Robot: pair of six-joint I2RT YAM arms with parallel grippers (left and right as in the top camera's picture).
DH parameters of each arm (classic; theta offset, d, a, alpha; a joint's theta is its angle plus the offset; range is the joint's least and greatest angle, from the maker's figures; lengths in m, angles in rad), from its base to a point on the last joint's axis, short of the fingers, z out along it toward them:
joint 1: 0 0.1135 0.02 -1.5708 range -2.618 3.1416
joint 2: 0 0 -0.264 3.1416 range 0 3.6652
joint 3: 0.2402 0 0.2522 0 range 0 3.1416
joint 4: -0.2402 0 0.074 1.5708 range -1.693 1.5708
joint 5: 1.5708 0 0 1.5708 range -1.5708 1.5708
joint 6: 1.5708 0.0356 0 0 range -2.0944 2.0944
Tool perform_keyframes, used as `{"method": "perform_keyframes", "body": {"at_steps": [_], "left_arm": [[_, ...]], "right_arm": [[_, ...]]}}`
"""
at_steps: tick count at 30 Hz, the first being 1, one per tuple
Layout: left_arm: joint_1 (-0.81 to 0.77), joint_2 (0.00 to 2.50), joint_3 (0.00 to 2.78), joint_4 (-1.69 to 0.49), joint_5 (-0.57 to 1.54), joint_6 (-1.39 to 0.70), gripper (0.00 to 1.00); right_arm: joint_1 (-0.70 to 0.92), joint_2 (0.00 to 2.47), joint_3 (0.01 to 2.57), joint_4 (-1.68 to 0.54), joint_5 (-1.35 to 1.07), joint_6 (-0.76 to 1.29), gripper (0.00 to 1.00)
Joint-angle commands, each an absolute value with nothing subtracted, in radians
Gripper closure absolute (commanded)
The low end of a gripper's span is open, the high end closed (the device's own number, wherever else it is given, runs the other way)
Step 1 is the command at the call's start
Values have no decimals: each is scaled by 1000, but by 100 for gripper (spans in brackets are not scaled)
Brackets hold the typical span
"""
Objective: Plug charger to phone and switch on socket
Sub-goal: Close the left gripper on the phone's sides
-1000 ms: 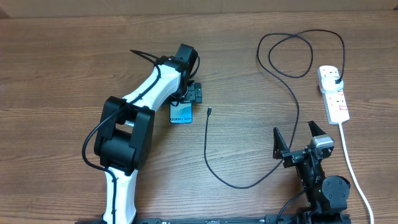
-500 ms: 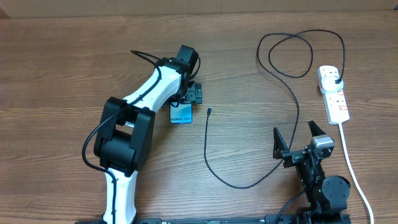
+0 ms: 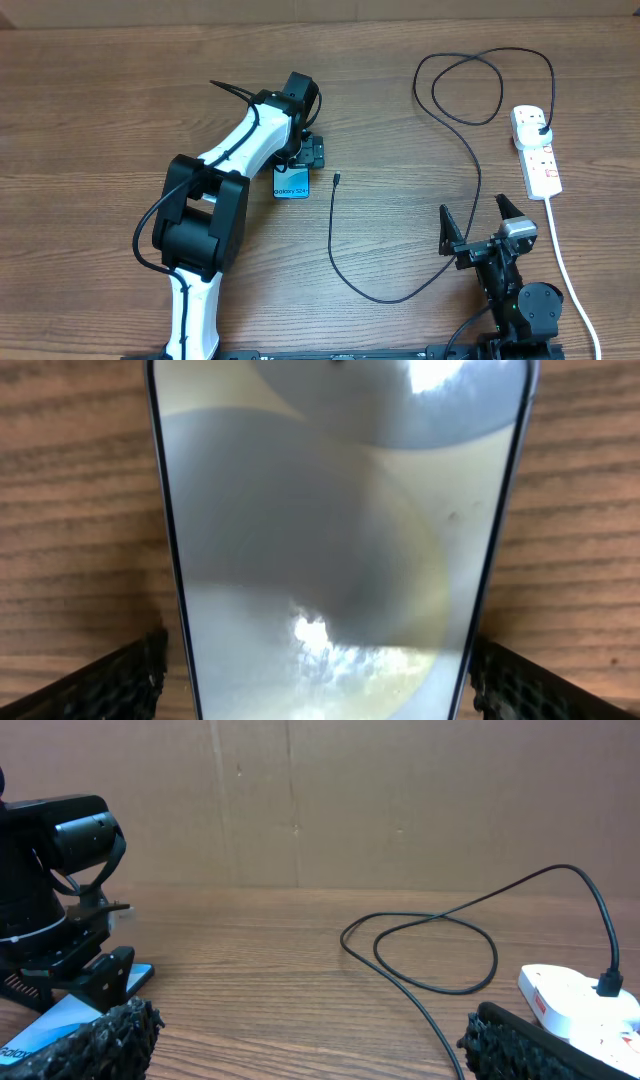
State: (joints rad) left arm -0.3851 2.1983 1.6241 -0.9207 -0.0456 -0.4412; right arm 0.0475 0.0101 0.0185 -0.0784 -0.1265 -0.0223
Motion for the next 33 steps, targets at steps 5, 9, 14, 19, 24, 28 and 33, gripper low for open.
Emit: {"method": "perform_keyframes", "body": {"at_steps": [5, 9, 14, 19, 24, 28, 33], "left_arm": [[-379, 2206, 1644, -971, -25, -422, 0], [-379, 2197, 1642, -962, -27, -422, 0], [-379, 2198, 1638, -920, -27, -422, 2], [-379, 2199, 1638, -905, -27, -423, 10], [-379, 2199, 1638, -913, -31, -423, 10], [-379, 2199, 1638, -925, -34, -422, 9], [-379, 2199, 1638, -930, -34, -422, 12]], "right_arm": [[49, 3, 8, -74, -124, -20, 0], [49, 3, 8, -74, -124, -20, 0], [49, 3, 8, -74, -124, -20, 0], [49, 3, 8, -74, -124, -20, 0], [49, 3, 8, -74, -124, -20, 0], [49, 3, 8, -74, -124, -20, 0], [49, 3, 8, -74, -124, -20, 0]]}}
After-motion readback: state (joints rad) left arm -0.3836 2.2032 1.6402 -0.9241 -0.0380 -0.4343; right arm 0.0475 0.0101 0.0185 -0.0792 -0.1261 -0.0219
